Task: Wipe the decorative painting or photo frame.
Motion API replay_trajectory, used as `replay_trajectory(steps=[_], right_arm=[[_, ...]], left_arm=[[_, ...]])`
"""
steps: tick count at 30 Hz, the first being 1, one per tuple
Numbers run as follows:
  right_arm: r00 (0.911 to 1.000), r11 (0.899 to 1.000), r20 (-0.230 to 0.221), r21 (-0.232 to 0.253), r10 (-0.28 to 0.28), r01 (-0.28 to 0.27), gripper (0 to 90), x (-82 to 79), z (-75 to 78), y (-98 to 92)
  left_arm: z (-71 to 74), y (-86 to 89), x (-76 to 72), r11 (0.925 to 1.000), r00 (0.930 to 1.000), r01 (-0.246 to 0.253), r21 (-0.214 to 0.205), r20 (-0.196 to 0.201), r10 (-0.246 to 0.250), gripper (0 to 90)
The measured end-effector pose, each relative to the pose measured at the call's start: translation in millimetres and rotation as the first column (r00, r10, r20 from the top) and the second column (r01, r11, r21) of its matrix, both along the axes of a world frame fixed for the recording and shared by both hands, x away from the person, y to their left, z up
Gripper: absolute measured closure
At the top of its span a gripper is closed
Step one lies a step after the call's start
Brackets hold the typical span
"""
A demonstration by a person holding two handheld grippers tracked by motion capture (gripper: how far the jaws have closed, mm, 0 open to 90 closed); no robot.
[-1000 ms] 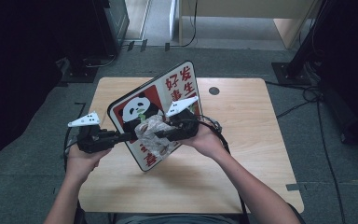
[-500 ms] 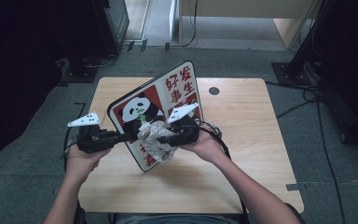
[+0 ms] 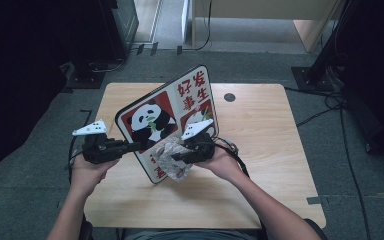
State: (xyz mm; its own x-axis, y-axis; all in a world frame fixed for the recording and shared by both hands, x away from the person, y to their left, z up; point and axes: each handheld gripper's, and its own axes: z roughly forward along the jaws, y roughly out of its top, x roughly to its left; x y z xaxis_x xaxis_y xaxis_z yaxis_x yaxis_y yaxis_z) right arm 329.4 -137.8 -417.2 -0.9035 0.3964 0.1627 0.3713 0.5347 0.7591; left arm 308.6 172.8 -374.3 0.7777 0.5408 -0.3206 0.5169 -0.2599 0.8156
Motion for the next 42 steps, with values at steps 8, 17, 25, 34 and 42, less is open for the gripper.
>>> replay_trajectory(steps=[8, 17, 25, 34, 42], right_arm=[[0.9998, 1.000, -0.020, -0.019, -0.004, 0.003, 64.4, -2.1, -14.3, -1.9], [0.9987, 0.999, -0.051, -0.051, -0.006, 0.003, 64.4, -3.7, -28.6, -3.8], [0.9964, 0.997, -0.083, -0.081, -0.014, 0.008, 64.5, -4.9, -42.1, -4.4], [0.9936, 0.996, -0.113, -0.090, 0.002, -0.012, 64.5, -3.0, -51.2, -6.9], [0.9920, 0.996, -0.126, -0.093, 0.003, -0.015, 64.7, -3.2, -42.6, -8.1]], left_arm=[[0.0, 0.0, 0.3, 1.0000, 1.0000, 0.002, -0.001, -0.001, -0.002, 78.0], [1.0, -0.7, 0.8, 1.0000, 0.9999, 0.001, -0.004, -0.012, -0.001, 77.7], [-0.5, 0.5, 1.7, 0.9999, 0.9999, 0.006, -0.013, -0.008, -0.006, 77.6], [-0.1, 0.2, 2.3, 0.9999, 1.0000, 0.007, -0.013, -0.004, -0.007, 77.3], [1.1, 1.5, 2.3, 0.9995, 0.9999, 0.016, -0.027, -0.001, -0.017, 72.2]])
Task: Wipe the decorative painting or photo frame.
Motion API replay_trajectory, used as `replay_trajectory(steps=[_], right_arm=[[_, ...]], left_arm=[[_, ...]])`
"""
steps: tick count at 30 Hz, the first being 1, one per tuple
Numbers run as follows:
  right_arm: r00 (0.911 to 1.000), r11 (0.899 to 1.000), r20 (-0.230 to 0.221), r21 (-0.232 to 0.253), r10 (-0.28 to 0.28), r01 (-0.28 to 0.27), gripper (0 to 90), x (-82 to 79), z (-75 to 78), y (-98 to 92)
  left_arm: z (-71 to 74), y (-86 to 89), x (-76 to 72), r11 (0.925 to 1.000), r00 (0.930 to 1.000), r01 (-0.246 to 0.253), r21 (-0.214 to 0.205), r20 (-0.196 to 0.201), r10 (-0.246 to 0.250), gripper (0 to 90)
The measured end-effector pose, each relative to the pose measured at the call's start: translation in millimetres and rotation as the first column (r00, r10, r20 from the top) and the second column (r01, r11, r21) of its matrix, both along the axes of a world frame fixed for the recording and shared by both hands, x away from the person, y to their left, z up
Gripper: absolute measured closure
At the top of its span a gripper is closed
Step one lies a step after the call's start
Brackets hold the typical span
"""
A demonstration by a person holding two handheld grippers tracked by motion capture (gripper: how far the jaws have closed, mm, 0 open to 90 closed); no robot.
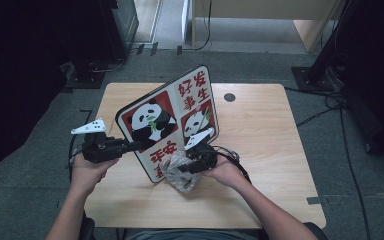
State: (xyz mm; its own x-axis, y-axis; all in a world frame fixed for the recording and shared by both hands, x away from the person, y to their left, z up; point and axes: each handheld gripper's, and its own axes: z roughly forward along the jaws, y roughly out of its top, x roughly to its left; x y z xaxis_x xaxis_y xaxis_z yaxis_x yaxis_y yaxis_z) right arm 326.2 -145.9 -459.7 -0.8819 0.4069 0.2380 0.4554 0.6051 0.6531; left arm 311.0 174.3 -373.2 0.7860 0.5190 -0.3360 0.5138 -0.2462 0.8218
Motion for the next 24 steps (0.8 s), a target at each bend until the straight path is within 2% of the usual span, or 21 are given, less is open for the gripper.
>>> replay_trajectory(steps=[6, 16, 17, 18, 24], right_arm=[[1.0000, 1.000, -0.002, 0.004, -0.005, 0.005, 64.7, 0.1, 8.3, -1.8], [0.9998, 0.998, 0.019, 0.055, -0.008, 0.007, 65.0, 0.1, 39.0, -6.3], [0.9998, 0.998, 0.019, 0.055, -0.008, 0.007, 65.0, 0.1, 39.0, -6.3], [0.9997, 0.998, 0.019, 0.061, -0.014, 0.012, 64.9, 0.3, 47.4, -7.3], [0.9996, 0.997, 0.023, 0.069, -0.017, 0.015, 64.9, 2.4, 65.3, -5.2]], left_arm=[[0.7, 0.9, -1.4, 1.0000, 1.0000, 0.004, 0.004, 0.008, -0.004, 69.2], [2.0, 7.5, -3.9, 0.9999, 0.9999, 0.014, -0.004, 0.008, -0.014, 69.1], [2.0, 7.5, -3.9, 0.9999, 0.9999, 0.014, -0.004, 0.008, -0.014, 69.1], [2.0, 9.6, -5.2, 0.9999, 0.9998, 0.016, -0.004, 0.007, -0.016, 69.2], [0.4, 16.4, -8.9, 0.9999, 0.9999, 0.012, -0.010, -0.004, -0.012, 69.8]])
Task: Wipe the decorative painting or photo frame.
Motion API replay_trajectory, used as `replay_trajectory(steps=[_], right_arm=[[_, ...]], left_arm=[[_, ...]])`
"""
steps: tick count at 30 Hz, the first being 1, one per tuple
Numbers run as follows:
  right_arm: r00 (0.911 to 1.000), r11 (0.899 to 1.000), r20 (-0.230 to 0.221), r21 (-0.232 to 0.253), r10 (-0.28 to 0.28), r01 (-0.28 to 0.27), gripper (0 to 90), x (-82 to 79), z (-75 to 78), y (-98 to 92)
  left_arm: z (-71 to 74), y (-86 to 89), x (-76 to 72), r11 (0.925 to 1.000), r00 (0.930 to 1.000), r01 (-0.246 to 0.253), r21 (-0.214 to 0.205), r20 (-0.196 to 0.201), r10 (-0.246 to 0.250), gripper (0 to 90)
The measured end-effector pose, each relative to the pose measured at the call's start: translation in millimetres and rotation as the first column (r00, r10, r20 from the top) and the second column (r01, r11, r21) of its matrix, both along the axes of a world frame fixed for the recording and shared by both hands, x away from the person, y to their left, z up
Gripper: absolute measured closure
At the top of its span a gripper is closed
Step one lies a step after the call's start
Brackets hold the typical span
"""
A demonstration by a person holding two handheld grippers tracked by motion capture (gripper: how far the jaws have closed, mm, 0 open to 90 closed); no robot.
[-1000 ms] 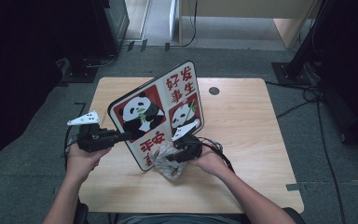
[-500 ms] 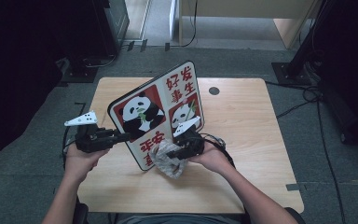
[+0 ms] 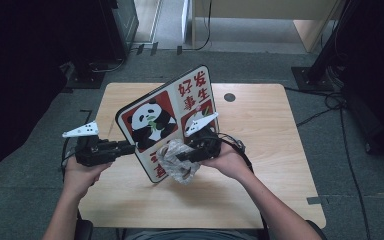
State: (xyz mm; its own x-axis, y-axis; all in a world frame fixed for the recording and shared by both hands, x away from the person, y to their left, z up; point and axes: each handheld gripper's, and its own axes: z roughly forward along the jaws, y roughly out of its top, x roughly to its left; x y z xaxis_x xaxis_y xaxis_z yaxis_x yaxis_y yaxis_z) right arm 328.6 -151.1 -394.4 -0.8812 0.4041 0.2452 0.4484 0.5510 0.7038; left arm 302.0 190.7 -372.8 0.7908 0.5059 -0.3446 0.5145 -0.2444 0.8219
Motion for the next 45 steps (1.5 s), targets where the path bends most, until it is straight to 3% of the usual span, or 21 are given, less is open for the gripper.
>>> replay_trajectory(steps=[12, 20, 25, 30, 38, 45], right_arm=[[0.9996, 1.000, 0.024, 0.024, 0.016, -0.016, 64.9, -1.3, 44.2, 14.1], [0.9979, 0.999, 0.051, 0.036, 0.038, -0.040, 64.9, 2.3, 62.5, 24.8], [0.9974, 0.998, 0.056, 0.048, 0.044, -0.047, 64.9, 7.1, 70.0, 26.9], [0.9953, 0.996, 0.088, 0.074, 0.039, -0.046, 64.9, 12.0, 87.6, 29.9], [0.9869, 0.994, 0.147, 0.071, 0.067, -0.078, 64.9, 13.2, 115.3, 44.5], [0.9833, 0.992, 0.168, 0.091, 0.069, -0.085, 64.9, 15.6, 133.5, 54.2]], left_arm=[[-0.9, 13.3, -6.5, 0.9998, 0.9999, -0.011, -0.018, -0.005, 0.011, 74.2], [-6.3, 21.1, -2.2, 0.9991, 0.9991, -0.039, -0.014, -0.014, 0.039, 76.3], [-11.3, 17.8, 5.4, 0.9990, 0.9988, -0.045, -0.006, -0.017, 0.045, 76.6], [-11.3, 14.4, 11.1, 0.9987, 0.9989, -0.048, -0.018, -0.005, 0.047, 76.7], [-10.4, 9.7, 13.6, 0.9988, 0.9989, -0.047, -0.014, 0.000, 0.047, 77.2], [-8.7, 8.5, 14.1, 0.9985, 0.9987, -0.049, -0.024, 0.010, 0.049, 79.2]])
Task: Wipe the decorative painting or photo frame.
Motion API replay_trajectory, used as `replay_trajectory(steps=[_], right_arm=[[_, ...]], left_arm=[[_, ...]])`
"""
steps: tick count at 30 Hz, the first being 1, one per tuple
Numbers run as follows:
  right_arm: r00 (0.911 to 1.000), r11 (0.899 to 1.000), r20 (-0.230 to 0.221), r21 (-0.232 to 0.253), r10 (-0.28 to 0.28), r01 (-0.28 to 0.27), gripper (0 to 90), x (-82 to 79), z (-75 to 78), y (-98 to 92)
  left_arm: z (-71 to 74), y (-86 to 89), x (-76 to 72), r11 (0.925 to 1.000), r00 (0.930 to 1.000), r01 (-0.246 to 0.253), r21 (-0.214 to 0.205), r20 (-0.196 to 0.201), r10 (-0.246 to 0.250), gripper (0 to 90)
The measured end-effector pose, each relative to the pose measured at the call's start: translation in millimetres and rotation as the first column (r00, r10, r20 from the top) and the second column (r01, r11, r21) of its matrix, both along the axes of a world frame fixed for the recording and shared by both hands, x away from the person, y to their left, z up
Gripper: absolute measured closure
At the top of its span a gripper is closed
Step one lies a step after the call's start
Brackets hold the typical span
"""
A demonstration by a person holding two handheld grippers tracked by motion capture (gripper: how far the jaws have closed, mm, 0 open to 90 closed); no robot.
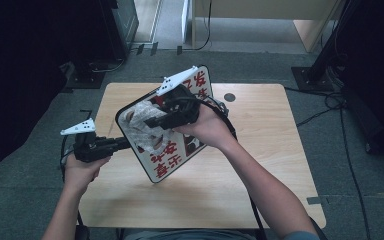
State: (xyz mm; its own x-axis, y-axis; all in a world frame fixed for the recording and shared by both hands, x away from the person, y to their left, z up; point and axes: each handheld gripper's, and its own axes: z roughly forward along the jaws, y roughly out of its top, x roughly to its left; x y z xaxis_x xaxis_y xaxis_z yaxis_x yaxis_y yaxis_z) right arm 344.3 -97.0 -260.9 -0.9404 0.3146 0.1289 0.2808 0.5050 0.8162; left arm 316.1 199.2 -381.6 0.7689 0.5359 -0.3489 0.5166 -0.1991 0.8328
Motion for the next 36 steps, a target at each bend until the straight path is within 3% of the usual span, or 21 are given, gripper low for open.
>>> replay_trajectory(steps=[7, 23, 36], right_arm=[[0.9997, 1.000, 0.022, 0.017, -0.006, 0.005, 64.9, 1.6, 12.5, 9.3], [0.9998, 1.000, 0.013, -0.019, 0.012, -0.012, 64.9, 1.8, 1.8, 17.7], [0.9997, 0.999, 0.000, -0.025, 0.023, -0.023, 64.8, -1.5, -17.9, 15.5]], left_arm=[[0.6, -1.1, 0.2, 1.0000, 1.0000, 0.000, 0.006, 0.004, 0.000, 80.8], [1.3, -1.4, 0.2, 0.9999, 0.9999, -0.009, 0.004, 0.005, 0.009, 80.0], [1.1, -1.2, 0.6, 1.0000, 1.0000, -0.008, 0.001, 0.002, 0.008, 79.5]])
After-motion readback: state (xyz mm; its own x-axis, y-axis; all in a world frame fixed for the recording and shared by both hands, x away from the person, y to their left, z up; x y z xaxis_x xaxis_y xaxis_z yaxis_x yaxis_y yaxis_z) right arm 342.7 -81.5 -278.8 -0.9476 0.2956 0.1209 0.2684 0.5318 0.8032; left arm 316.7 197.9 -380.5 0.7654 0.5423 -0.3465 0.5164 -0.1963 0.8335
